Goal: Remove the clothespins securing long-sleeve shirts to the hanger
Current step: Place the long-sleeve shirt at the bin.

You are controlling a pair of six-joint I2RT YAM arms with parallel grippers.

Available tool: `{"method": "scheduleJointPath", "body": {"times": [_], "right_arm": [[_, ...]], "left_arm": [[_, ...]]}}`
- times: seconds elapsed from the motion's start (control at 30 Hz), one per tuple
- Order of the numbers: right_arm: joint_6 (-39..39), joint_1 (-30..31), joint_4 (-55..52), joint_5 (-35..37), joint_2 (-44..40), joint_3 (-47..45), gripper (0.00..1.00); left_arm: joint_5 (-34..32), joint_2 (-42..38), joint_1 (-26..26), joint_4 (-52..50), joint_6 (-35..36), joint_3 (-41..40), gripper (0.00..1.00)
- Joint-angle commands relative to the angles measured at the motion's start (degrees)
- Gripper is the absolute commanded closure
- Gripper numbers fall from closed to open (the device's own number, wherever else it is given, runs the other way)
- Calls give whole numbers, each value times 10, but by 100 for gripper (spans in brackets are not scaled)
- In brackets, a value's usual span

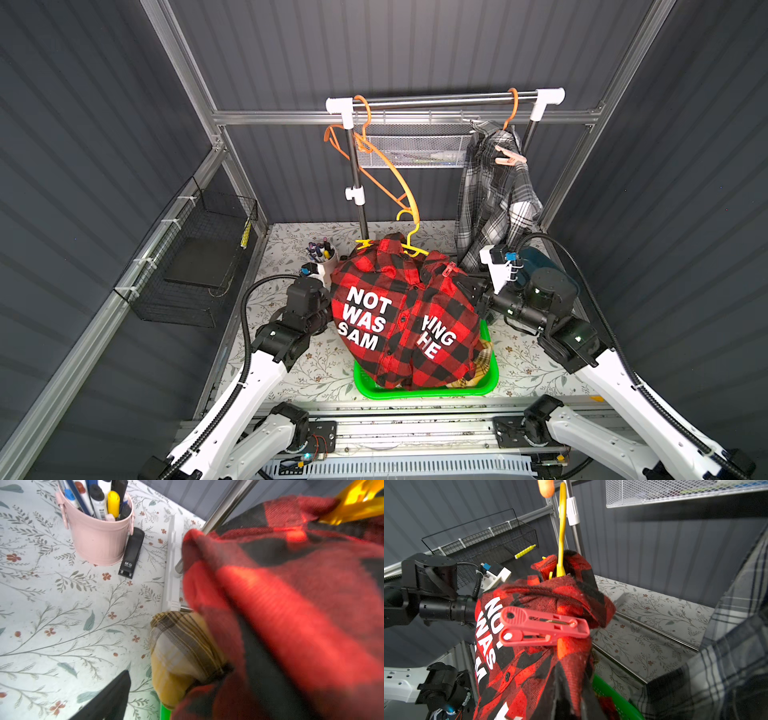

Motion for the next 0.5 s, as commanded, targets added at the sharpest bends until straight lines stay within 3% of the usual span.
{"method": "scheduleJointPath", "body": {"times": [0.0,0.33,0.47], "right_arm": [[-25,-3,5,16,-21,4,100],[-61,-9,-54,43,-40,33,100],[-55,-9,-57,48,-37,29,100]], "left_arm": [[-19,9,3,-22,34,32,6],[-105,18,26,-99,47,82,7],[-43,51,70,-107,42,87,8]]}}
